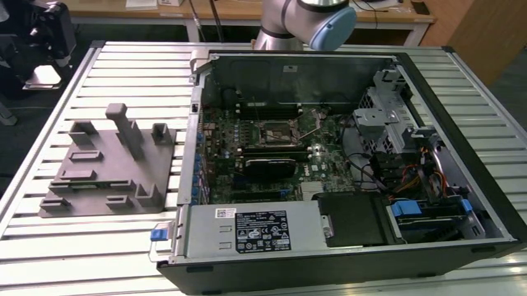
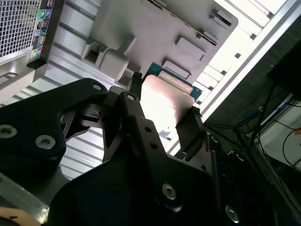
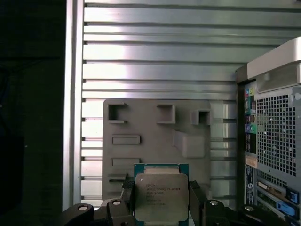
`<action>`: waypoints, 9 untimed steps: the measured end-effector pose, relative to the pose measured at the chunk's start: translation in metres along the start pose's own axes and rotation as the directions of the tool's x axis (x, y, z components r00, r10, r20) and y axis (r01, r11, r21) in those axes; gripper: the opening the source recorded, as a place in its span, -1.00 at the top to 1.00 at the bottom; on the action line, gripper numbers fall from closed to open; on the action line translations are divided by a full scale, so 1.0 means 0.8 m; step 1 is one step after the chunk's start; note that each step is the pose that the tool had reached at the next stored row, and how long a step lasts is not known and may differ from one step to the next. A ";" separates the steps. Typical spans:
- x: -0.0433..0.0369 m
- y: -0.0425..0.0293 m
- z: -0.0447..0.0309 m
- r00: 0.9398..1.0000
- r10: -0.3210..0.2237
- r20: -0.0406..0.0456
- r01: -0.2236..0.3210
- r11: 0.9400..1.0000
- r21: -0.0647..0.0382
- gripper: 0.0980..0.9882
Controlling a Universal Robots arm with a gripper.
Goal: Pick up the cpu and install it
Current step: 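Pick up the cpu and move it towards the insertion slot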
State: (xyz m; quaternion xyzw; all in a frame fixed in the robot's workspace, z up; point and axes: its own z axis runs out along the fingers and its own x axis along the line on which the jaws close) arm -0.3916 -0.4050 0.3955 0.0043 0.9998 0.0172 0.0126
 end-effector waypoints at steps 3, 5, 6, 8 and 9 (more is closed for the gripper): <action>-0.006 0.0001 0.0001 1.000 0.000 0.000 0.000 1.000 0.000 0.00; -0.010 0.0001 0.0002 1.000 0.000 0.000 0.000 1.000 0.000 0.00; -0.012 0.0001 0.0002 1.000 0.000 0.000 0.000 1.000 0.000 0.00; -0.017 0.0002 0.0004 1.000 0.000 0.000 0.000 1.000 0.000 0.00; -0.019 0.0002 0.0004 1.000 0.000 0.000 0.000 1.000 0.000 0.00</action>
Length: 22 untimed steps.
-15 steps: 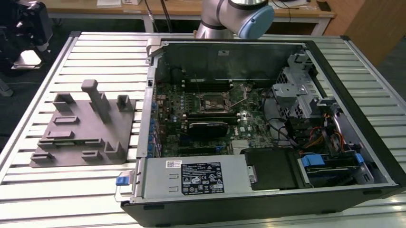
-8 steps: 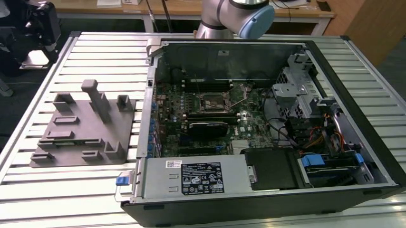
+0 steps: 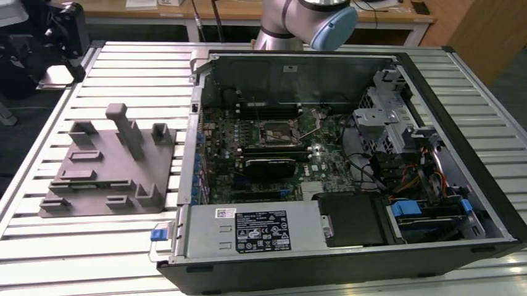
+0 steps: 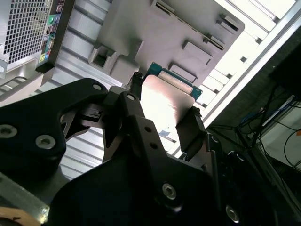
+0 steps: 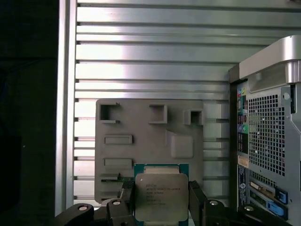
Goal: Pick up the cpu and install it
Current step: 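Pick up the cpu and move it towards the insertion slot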
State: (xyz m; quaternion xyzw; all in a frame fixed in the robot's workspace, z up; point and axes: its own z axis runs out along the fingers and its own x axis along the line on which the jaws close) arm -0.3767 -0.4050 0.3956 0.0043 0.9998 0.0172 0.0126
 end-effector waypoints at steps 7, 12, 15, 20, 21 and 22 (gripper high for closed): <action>-0.016 0.0001 0.0004 1.000 0.000 0.000 0.000 1.000 0.000 0.00; -0.026 0.0002 0.0007 1.000 0.000 0.000 0.000 1.000 0.000 0.00; -0.032 0.0003 0.0008 1.000 0.000 0.000 0.000 1.000 0.000 0.00; -0.042 0.0003 0.0011 1.000 0.000 0.000 0.000 1.000 0.000 0.00; -0.045 0.0004 0.0012 1.000 0.000 0.000 0.000 1.000 0.000 0.00; -0.047 0.0004 0.0012 1.000 0.000 0.000 0.000 1.000 0.000 0.00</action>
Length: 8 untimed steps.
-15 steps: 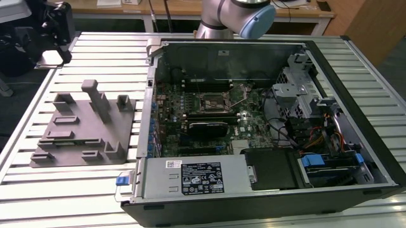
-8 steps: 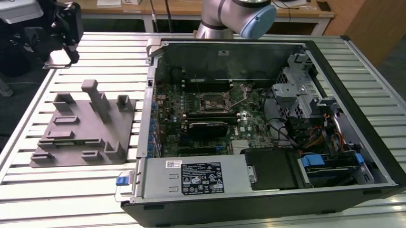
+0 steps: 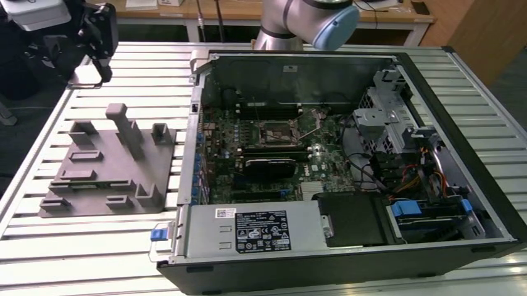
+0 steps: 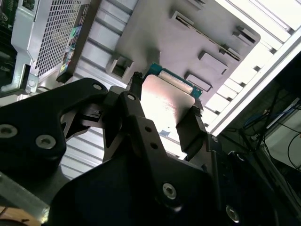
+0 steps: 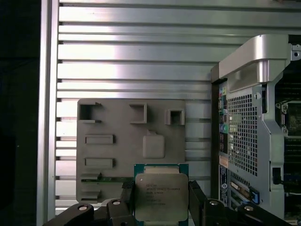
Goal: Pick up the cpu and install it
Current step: 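Pick up the cpu and move it towards the insertion slot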
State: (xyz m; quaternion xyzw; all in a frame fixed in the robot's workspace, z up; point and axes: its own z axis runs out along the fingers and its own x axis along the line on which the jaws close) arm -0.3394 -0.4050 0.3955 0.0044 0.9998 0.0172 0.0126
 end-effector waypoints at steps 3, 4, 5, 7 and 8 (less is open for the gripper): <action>-0.007 0.0001 0.0001 1.000 0.000 0.000 0.000 1.000 0.000 0.00; -0.009 0.0001 0.0002 1.000 0.000 0.000 0.000 1.000 0.000 0.00; -0.011 0.0001 0.0002 1.000 0.000 0.000 0.000 1.000 0.000 0.00; -0.015 0.0001 0.0003 1.000 0.000 0.000 0.000 1.000 0.000 0.00; -0.017 0.0001 0.0004 1.000 0.000 0.000 0.000 1.000 0.000 0.00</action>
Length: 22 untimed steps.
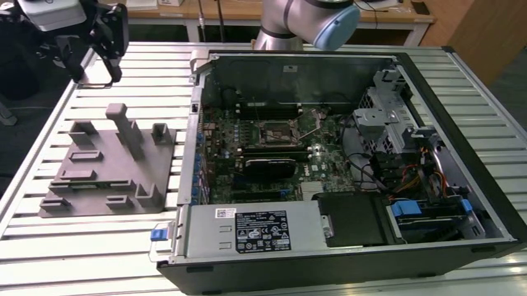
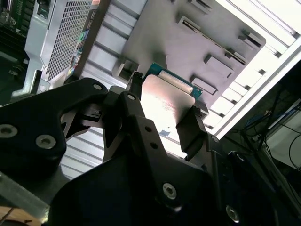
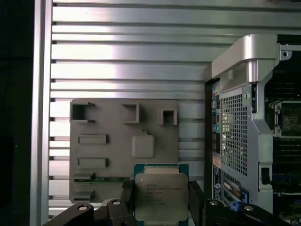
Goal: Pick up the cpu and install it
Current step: 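Pick up the cpu and move it towards the insertion slot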
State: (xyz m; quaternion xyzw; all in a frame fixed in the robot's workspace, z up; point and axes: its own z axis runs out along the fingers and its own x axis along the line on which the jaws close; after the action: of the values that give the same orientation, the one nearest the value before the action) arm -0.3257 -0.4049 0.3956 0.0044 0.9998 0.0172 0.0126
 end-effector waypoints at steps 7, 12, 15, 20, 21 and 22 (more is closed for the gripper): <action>-0.016 0.0002 0.0004 1.000 0.000 0.000 0.000 1.000 0.000 0.00; -0.027 0.0002 0.0007 1.000 0.000 0.000 0.000 1.000 0.000 0.00; -0.034 0.0003 0.0009 1.000 0.000 0.000 0.000 1.000 0.000 0.00; -0.045 0.0004 0.0011 1.000 0.000 0.000 0.000 1.000 0.000 0.00; -0.047 0.0004 0.0012 1.000 0.000 0.000 0.000 1.000 0.000 0.00; -0.050 0.0004 0.0012 1.000 0.000 0.000 0.000 1.000 0.000 0.00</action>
State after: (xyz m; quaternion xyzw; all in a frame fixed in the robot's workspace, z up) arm -0.2861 -0.4049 0.3956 0.0044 0.9998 0.0172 0.0126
